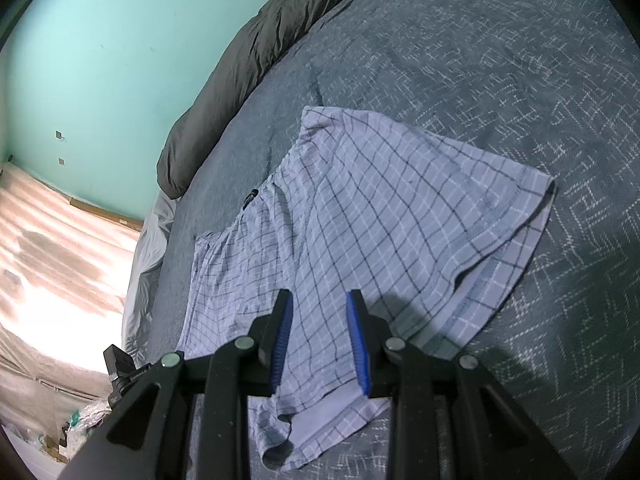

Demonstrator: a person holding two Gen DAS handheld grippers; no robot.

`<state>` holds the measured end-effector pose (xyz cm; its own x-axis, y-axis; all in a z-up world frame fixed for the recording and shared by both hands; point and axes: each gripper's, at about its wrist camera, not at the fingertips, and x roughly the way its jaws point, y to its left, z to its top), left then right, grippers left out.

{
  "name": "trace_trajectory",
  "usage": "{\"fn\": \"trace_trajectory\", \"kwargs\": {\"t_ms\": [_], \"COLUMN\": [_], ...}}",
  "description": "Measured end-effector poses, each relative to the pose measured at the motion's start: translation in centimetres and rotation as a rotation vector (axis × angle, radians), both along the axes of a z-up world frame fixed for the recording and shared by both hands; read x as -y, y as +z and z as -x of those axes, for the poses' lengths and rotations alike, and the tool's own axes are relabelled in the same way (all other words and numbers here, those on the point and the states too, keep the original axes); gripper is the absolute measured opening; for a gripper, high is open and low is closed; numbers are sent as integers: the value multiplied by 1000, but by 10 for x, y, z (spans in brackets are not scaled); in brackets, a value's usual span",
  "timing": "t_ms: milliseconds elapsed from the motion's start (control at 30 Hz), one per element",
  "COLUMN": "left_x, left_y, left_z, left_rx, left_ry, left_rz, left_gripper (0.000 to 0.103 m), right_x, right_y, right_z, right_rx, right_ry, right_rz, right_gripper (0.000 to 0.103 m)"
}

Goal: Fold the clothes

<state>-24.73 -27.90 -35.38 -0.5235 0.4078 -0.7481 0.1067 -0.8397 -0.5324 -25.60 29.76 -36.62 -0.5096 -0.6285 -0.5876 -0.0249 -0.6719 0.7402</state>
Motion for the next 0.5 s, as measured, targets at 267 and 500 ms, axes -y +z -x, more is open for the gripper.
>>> {"fn": "trace_trajectory", "kwargs": {"t_ms": [267,500], "left_x": [-20,-54], "left_y": [0,-5], "left_z": [0,-8], "left_rx": [-4,18], "left_ry": [-21,-95], "left_rz": [-74,-100], "left_gripper": [36,36], "right_x": [-2,-1], "right_y": [-2,-1], "right_z": [1,1], "right_rx": [16,12], "right_ry": [-1,3], "right_rz": [5,10], "right_gripper": [27,28]}}
